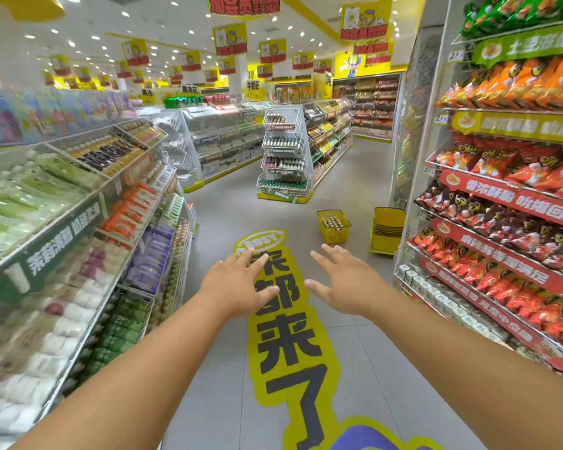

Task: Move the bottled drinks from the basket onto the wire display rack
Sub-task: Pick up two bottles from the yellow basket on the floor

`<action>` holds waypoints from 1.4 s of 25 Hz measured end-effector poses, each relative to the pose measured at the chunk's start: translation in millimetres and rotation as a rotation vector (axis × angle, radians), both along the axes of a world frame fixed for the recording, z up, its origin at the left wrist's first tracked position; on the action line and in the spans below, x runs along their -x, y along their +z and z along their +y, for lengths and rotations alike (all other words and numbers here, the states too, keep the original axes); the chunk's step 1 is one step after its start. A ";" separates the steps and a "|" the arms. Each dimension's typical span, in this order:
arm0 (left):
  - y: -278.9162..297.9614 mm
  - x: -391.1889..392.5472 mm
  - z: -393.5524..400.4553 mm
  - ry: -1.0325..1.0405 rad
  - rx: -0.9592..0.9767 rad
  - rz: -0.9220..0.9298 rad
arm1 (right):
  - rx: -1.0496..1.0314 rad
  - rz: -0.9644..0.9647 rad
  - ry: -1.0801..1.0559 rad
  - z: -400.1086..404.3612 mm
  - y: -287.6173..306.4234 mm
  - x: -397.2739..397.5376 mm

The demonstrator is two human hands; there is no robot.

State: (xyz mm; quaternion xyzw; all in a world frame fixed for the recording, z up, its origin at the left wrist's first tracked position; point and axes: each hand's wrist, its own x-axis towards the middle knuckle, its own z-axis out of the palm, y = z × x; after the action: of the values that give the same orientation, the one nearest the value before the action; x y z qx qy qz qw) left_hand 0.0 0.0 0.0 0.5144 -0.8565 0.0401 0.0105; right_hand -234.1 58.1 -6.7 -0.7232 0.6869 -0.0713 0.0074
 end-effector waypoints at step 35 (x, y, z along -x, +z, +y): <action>-19.5 203.6 -839.8 -0.105 0.010 -0.008 | -0.048 -0.035 -0.120 -823.1 -31.9 205.9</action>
State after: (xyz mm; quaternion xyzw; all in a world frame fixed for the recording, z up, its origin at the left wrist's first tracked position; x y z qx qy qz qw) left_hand -203.6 -839.8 -19.5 0.4685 -0.8822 0.0457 0.0119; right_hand -440.1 -765.0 -38.7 -0.6788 0.7305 -0.0676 0.0326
